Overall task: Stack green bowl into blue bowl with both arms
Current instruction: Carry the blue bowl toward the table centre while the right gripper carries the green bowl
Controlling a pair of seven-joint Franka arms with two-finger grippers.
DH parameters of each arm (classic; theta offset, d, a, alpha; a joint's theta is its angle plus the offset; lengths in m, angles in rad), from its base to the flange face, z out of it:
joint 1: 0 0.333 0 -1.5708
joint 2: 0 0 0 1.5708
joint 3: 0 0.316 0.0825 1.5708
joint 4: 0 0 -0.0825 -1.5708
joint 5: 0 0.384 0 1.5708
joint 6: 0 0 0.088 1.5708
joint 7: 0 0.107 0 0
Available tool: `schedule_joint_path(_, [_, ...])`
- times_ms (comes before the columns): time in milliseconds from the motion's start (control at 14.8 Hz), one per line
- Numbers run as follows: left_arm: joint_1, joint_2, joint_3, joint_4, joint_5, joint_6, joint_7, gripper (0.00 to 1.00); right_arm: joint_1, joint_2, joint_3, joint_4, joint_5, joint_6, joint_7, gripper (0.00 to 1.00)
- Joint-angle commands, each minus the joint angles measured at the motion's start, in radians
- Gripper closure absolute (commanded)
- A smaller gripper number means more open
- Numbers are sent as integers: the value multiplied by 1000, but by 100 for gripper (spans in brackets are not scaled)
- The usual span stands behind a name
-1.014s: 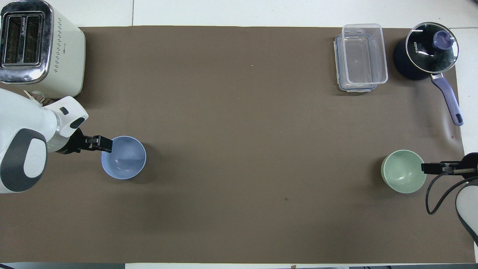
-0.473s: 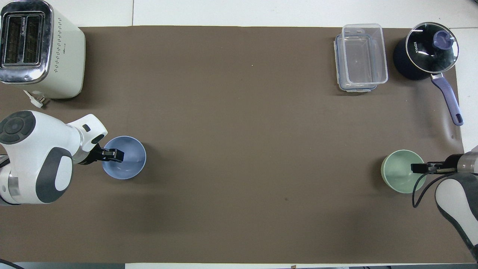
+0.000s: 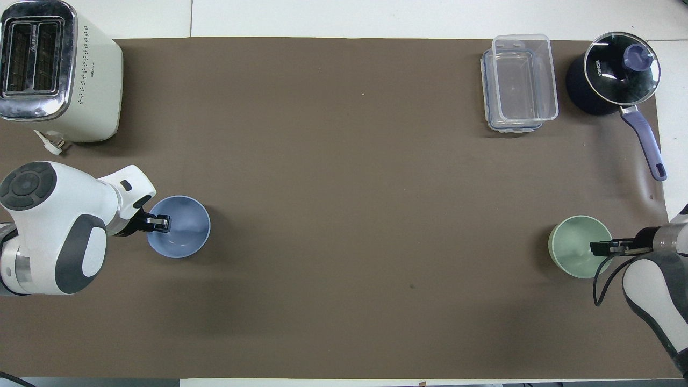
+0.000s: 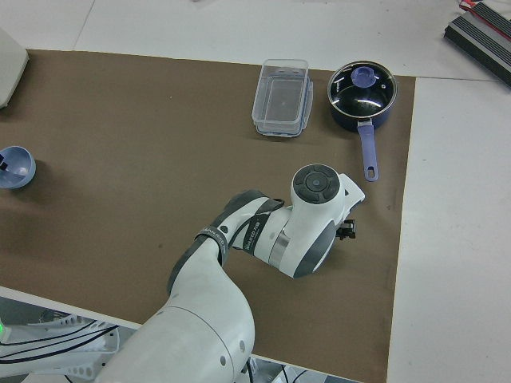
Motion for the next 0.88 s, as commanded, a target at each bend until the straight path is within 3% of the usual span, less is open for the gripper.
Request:
schedule_joint_path(0, [-3,-19,7,-31,32,36,-7,82,-16,-22,5,-24,6,20,-30,100])
schedule_joint_path(68, [1,-17,7,-28,32,38,-7,100,-16,-22,5,-25,6,18,-30,100])
schedule_joint_path(203, [8,-7,7,-3,31,34,-9,100,-20,-22,5,-27,6,16,-24,100])
schedule_joint_path(338, [8,29,5,85,31,-19,-15,100,-20,-24,5,-27,6,6,-23,100])
schedule_joint_path(541, [-11,119,-3,341,0,-259,-80,100,-22,-22,5,-8,6,-19,-24,100])
schedule_joint_path(676, [-98,179,-4,499,-110,-369,-212,100,-19,-22,7,41,6,-75,-24,100])
schedule_joint_path(811, [-220,187,-6,514,-139,-343,-417,100,-8,-22,7,103,6,-144,-21,100])
